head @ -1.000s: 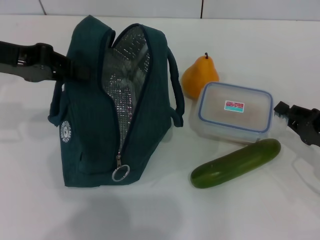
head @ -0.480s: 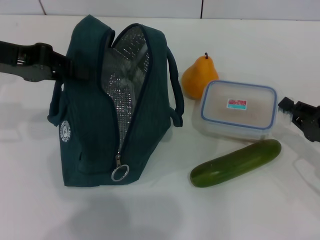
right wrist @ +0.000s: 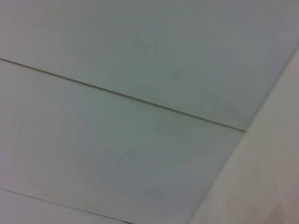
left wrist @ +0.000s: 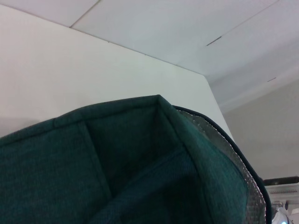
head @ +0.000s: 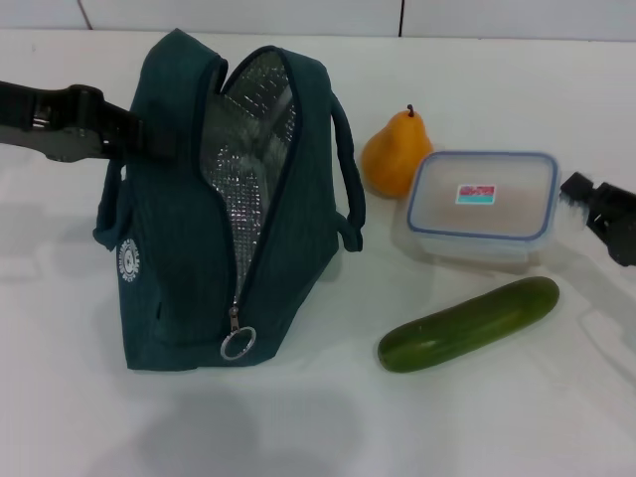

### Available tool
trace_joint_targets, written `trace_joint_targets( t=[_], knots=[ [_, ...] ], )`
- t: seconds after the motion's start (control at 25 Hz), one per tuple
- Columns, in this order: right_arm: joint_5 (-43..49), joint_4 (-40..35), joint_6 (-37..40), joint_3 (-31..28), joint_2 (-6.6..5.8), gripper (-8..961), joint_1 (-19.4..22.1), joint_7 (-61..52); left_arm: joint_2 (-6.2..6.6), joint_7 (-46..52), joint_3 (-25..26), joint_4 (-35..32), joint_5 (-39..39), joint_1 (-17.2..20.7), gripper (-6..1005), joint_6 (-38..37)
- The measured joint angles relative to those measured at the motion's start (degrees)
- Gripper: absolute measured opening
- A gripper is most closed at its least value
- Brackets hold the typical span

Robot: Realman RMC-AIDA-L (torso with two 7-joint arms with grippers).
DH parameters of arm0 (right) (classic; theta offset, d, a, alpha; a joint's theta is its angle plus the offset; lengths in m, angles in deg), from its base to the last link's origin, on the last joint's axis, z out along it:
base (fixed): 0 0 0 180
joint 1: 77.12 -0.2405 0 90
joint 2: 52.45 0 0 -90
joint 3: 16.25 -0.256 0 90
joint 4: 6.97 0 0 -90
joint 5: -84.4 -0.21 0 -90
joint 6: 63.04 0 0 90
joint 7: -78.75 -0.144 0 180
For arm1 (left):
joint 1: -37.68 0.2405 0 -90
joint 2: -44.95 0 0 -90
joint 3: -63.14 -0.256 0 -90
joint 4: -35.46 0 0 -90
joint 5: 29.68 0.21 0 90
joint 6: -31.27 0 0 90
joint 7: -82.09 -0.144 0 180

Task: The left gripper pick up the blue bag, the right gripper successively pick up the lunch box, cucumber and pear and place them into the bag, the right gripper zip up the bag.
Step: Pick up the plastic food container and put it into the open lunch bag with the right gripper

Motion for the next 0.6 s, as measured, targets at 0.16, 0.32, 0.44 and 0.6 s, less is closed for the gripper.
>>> trace_joint_targets(
  t=[0.16, 0.32, 0.44, 0.6],
  knots=[
    [-0.76, 0.0, 2.35, -1.12, 0.02, 94, 0.0, 0.0, 0.01, -0.13, 0.0, 0.0, 0.0, 0.0, 41, 0.05],
    [-1.36, -0.07, 3.53, -1.55, 0.02, 94, -0.05, 0.0, 0.13, -0.13, 0.0, 0.0, 0.0, 0.0, 41, 0.07],
    [-1.82, -0.08, 4.1, -1.57, 0.02, 94, -0.12, 0.0, 0.16, -0.13, 0.0, 0.0, 0.0, 0.0, 41, 0.09],
    [-2.88, -0.09, 5.22, -1.7, 0.03, 94, -0.24, -0.2, 0.18, -0.12, 0.0, 0.0, 0.0, 0.0, 41, 0.09]
  ],
)
